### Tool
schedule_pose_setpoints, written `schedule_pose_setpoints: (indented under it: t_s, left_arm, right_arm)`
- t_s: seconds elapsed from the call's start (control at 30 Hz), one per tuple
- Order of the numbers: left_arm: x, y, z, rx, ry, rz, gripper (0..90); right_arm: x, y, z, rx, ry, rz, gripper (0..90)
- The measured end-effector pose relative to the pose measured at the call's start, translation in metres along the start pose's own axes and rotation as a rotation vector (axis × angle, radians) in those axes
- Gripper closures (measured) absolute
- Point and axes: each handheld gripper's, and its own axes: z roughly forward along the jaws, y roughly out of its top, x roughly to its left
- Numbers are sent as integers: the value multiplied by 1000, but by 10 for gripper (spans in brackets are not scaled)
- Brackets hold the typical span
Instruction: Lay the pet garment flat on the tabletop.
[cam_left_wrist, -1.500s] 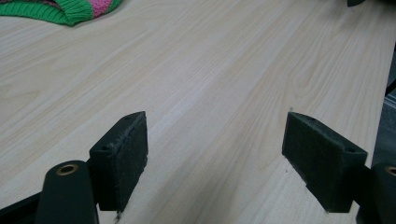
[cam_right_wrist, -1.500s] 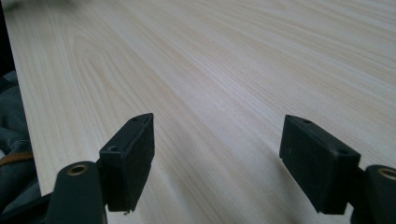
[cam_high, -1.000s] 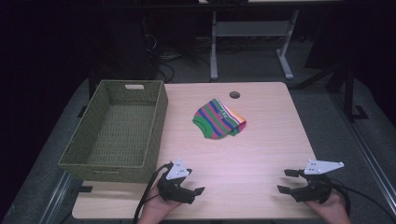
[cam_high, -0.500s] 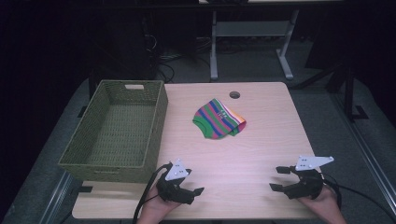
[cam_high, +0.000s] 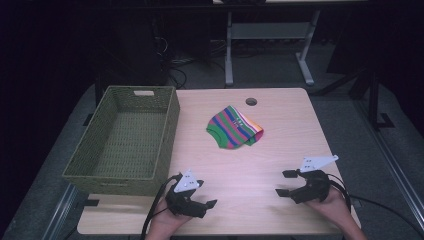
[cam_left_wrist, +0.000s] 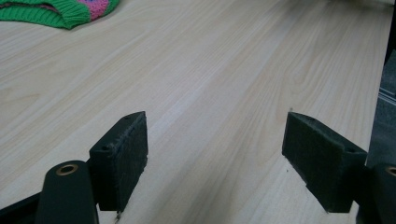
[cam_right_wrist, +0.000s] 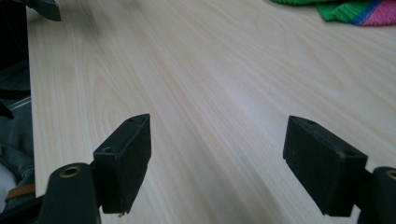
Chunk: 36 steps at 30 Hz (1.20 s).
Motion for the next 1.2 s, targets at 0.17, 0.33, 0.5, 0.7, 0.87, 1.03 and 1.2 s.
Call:
schedule_pose_setpoints:
  t_s: [0.17, 0.33, 0.5, 0.7, 0.87, 1.03, 1.2]
  left_arm:
    - [0, 0, -1, -5, 0, -4, 221]
    - [0, 0, -1, -9, -2, -7, 221]
    - [-2, 0, 0, -19, -4, -15, 220]
    - [-1, 0, 0, -10, -1, 4, 221]
    - [-1, 0, 0, -10, 1, 7, 220]
    - [0, 0, -1, -15, -2, 2, 219]
    - [0, 0, -1, -14, 3, 11, 218]
  right_arm:
    - [-7, 12, 7, 54, 8, -6, 233]
    - [-14, 30, 7, 82, 18, -16, 237]
    - [-23, 44, 10, 92, 31, -20, 237]
    - [-36, 68, 17, 104, 58, -23, 237]
    - [-42, 85, 24, 119, 82, -27, 236]
    - [-45, 100, 34, 149, 74, -52, 237]
    - [-49, 111, 42, 184, 58, -57, 237]
